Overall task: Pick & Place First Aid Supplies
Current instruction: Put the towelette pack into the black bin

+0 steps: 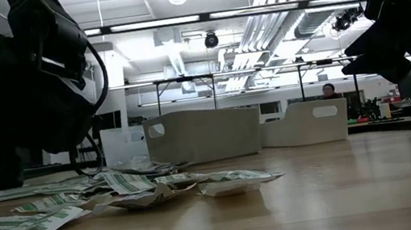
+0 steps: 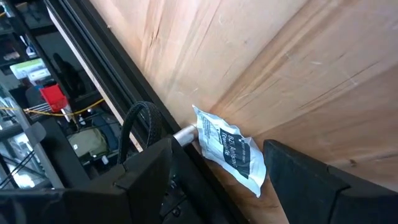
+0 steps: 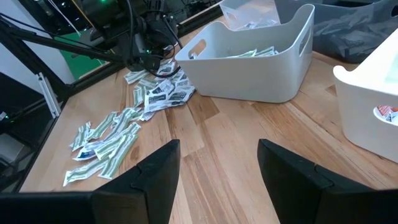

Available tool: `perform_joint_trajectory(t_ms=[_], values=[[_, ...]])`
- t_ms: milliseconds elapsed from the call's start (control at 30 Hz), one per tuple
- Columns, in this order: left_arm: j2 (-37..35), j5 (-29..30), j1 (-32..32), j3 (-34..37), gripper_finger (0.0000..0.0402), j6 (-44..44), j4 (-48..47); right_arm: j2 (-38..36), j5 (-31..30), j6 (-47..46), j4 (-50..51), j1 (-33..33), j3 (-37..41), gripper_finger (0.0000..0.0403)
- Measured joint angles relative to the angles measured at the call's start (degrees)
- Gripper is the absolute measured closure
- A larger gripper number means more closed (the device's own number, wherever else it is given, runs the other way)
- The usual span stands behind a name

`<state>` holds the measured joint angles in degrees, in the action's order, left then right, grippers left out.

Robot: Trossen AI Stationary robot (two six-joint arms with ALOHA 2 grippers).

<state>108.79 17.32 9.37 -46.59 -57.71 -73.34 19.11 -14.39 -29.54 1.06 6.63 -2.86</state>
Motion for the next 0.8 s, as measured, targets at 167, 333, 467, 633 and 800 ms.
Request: perform_joint_trajectory(t_ms=[167, 333, 467, 633, 800], values=[[0.02, -0.56, -0.04, 0.10, 0.0148, 0.25, 0.52, 0.00, 0.00, 0.00, 0.00, 0.00, -0.01, 0.0195], [0.02, -2.49, -0.11, 0.24, 0.0195, 0.45, 0.99, 0.00, 0.00, 0.00, 0.00, -0.02, -0.01, 0.0195], [0.01, -3.25, -0.09, 0.26, 0.0245, 0.42, 1.15, 0.00, 0.00, 0.00, 0.00, 0.00, -0.01, 0.0195], [0.02, -3.53, -0.09, 0.26, 0.0297, 0.41, 1.18, -0.02, 0.00, 0.01, 0.00, 0.00, -0.01, 0.0195], [0.02, -4.00, -0.09, 0.26, 0.0342, 0.43, 1.28, -0.02, 0.00, 0.00, 0.00, 0.00, -0.01, 0.0195]])
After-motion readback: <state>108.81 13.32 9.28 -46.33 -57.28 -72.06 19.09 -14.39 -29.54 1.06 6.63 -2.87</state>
